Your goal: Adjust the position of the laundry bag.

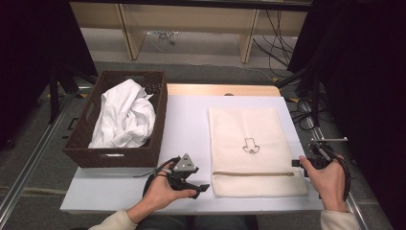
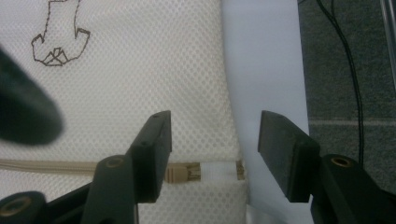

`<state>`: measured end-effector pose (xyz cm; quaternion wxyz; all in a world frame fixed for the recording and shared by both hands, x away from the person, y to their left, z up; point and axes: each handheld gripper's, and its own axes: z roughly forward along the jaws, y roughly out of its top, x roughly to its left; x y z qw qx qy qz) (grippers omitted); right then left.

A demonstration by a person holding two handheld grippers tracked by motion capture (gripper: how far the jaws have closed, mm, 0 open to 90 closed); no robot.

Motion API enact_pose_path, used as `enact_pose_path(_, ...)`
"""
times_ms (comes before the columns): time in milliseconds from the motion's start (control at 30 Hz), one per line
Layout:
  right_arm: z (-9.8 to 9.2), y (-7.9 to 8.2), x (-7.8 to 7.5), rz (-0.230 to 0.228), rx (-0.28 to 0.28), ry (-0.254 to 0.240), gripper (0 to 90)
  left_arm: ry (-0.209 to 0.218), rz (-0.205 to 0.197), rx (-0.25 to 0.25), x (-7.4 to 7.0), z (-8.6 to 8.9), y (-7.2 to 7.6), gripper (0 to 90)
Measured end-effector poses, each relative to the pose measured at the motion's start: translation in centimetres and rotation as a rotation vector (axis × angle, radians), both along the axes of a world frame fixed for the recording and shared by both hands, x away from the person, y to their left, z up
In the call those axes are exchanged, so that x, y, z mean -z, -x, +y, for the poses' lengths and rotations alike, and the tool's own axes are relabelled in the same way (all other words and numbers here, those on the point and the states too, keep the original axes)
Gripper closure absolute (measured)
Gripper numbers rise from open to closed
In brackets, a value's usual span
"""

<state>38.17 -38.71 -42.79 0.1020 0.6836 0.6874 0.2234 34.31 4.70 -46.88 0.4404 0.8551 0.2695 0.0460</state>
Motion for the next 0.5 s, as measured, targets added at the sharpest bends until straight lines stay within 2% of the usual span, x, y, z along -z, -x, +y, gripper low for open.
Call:
enact_pose_path(33, 0.3, 0.0, -0.1, 0.002, 0.033, 0.007, 48.8, -0.003, -0.001, 0.006, 0.1, -0.2, -0.1, 28.8)
enact_pose_path(67, 0.3, 0.0, -0.1, 0.002, 0.033, 0.007, 48.8, -0.003, -0.001, 0.006, 0.1, -0.2, -0.1, 29.1)
enact_pose_path(100, -0.3, 0.0, 0.1, 0.013, -0.013, 0.015, 51.8, -0.018, 0.000, 0.002, 0.3, -0.6, -0.4, 29.4)
enact_pose_path(167, -0.3, 0.0, 0.1, 0.018, -0.018, 0.013, 53.3, -0.018, -0.005, 0.012, 0.3, -0.8, -0.5, 29.7)
enact_pose_path(200, 0.2, 0.1, -0.1, 0.046, 0.062, 0.004, 54.3, -0.021, 0.001, 0.011, 0.3, -1.0, -0.6, 30.2)
enact_pose_path(233, -0.1, 0.1, 0.1, 0.056, 0.033, 0.012, 56.0, -0.026, 0.006, 0.006, 0.3, -1.5, -0.8, 31.1)
enact_pose_path(333, 0.2, 0.2, 0.1, 0.104, 0.074, -0.006, 57.2, -0.028, 0.018, 0.008, 0.4, -2.2, -0.9, 33.1)
enact_pose_path(400, 0.2, 0.2, 0.2, 0.110, 0.076, -0.012, 57.9, -0.028, 0.020, 0.020, 0.8, -3.0, -1.1, 33.8)
enact_pose_path(433, 0.2, 0.2, 0.2, 0.111, 0.080, -0.013, 58.3, -0.045, 0.019, 0.015, 0.8, -3.2, -1.1, 34.2)
enact_pose_path(467, 0.2, 0.2, 0.2, 0.111, 0.080, -0.013, 58.3, -0.045, 0.019, 0.015, 0.8, -3.2, -1.1, 34.7)
enact_pose_path(500, 0.1, 0.2, 0.2, 0.141, 0.081, -0.016, 58.9, -0.043, 0.022, 0.014, 1.0, -3.5, -1.1, 35.2)
